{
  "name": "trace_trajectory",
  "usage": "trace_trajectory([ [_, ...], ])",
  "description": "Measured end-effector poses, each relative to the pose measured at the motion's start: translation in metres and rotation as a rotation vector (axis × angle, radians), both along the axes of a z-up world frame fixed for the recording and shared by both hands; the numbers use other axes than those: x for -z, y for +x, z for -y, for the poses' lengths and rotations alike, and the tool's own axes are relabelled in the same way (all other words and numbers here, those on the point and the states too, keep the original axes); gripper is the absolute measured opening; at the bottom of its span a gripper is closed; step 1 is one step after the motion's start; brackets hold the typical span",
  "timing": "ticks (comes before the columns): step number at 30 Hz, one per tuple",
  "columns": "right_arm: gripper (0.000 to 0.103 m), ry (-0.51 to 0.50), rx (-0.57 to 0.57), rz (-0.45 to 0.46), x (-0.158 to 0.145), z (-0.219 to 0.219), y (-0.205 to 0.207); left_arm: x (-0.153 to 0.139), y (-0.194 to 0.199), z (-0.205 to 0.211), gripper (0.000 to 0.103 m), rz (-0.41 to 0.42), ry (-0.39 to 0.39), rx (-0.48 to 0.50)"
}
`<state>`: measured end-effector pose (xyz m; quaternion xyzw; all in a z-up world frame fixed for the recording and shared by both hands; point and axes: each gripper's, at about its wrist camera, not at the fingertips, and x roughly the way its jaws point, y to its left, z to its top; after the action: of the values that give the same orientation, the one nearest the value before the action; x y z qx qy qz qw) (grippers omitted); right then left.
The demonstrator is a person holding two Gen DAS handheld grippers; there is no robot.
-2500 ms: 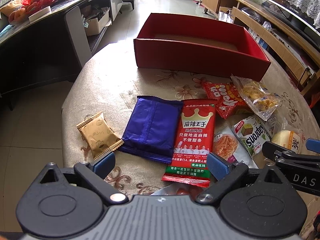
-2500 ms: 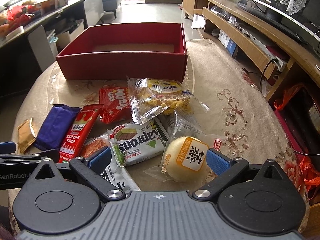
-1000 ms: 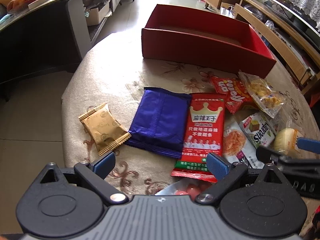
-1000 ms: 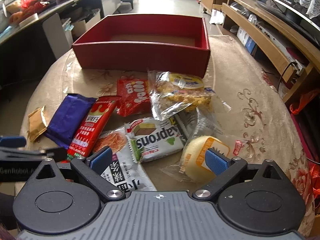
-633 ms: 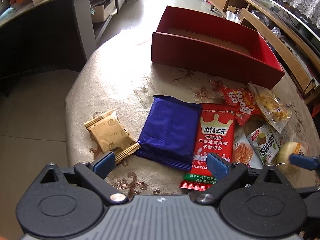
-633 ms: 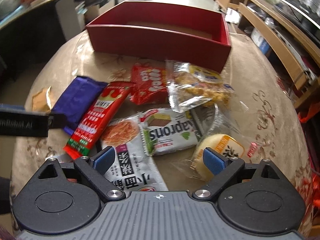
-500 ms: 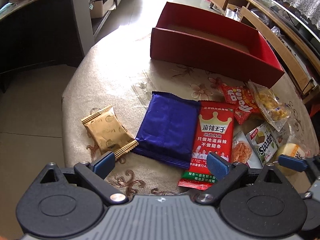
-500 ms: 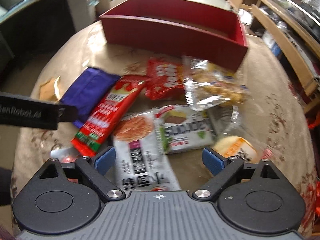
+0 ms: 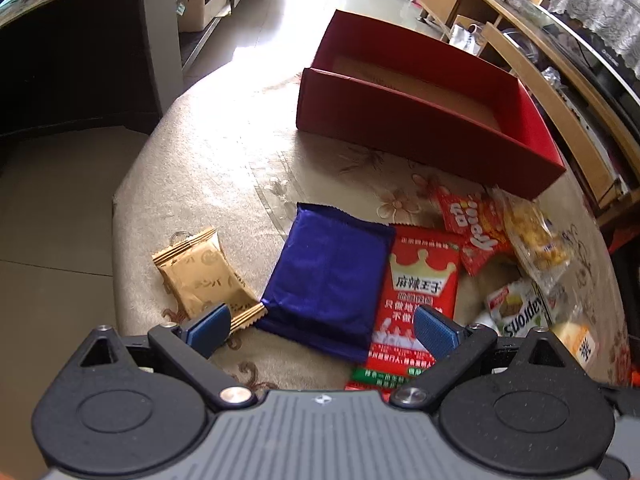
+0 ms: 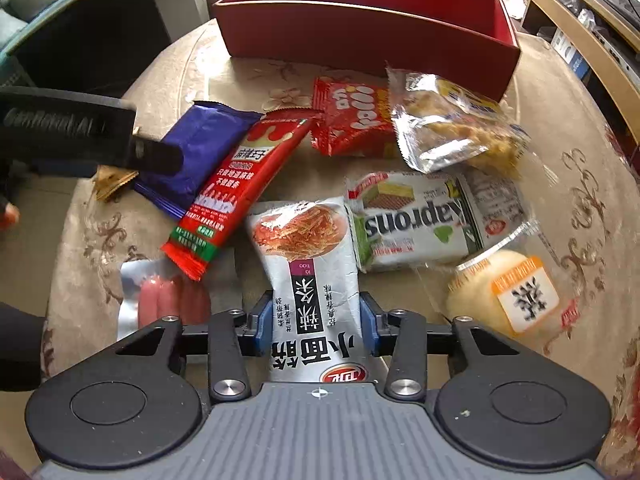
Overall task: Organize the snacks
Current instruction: 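Grasp the blue wrapped bar with the left gripper while the right grasps the white noodle bag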
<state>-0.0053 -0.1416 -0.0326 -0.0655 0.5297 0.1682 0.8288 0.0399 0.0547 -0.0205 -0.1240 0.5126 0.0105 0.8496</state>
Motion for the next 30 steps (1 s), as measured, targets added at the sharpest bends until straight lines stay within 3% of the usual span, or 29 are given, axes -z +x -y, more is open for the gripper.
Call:
trace_trajectory([
  [7, 0.047, 0.044, 0.014, 0.001, -0.006, 0.014, -0.008, 0.012, 0.030, 0.017, 0.093, -0.028, 0.049, 0.029],
  [10, 0.047, 0.062, 0.030, -0.018, 0.000, 0.013, 0.000, 0.024, 0.039, 0.027, 0.075, -0.061, 0.083, 0.042],
  [13, 0.048, 0.055, 0.029, -0.032, 0.004, 0.013, 0.001, 0.026, 0.042, 0.031, 0.075, -0.046, 0.124, 0.029],
  [16, 0.052, 0.051, 0.024, -0.034, 0.007, 0.012, 0.000, 0.028, 0.046, 0.022, 0.076, -0.052, 0.089, -0.008],
  [20, 0.056, 0.045, 0.016, -0.027, 0.008, 0.009, -0.001, 0.033, 0.051, 0.019, 0.087, -0.040, 0.092, -0.005],
  [23, 0.070, 0.048, -0.010, -0.031, 0.010, 0.003, -0.002, 0.033, 0.050, 0.020, 0.089, -0.032, 0.094, -0.004],
  [24, 0.070, 0.030, -0.018, -0.022, 0.010, 0.000, -0.003, 0.033, 0.049, 0.020, 0.086, -0.033, 0.092, -0.006],
  [26, 0.054, -0.031, -0.037, 0.007, 0.008, -0.006, -0.007, 0.031, 0.043, 0.021, 0.075, -0.029, 0.085, -0.004],
  [27, 0.052, -0.039, -0.041, 0.008, 0.008, -0.006, -0.007, 0.030, 0.040, 0.022, 0.068, -0.028, 0.073, 0.001],
  [30, 0.046, -0.008, -0.033, -0.012, 0.004, -0.001, -0.006, 0.027, 0.030, 0.024, 0.062, -0.047, 0.054, 0.011],
])
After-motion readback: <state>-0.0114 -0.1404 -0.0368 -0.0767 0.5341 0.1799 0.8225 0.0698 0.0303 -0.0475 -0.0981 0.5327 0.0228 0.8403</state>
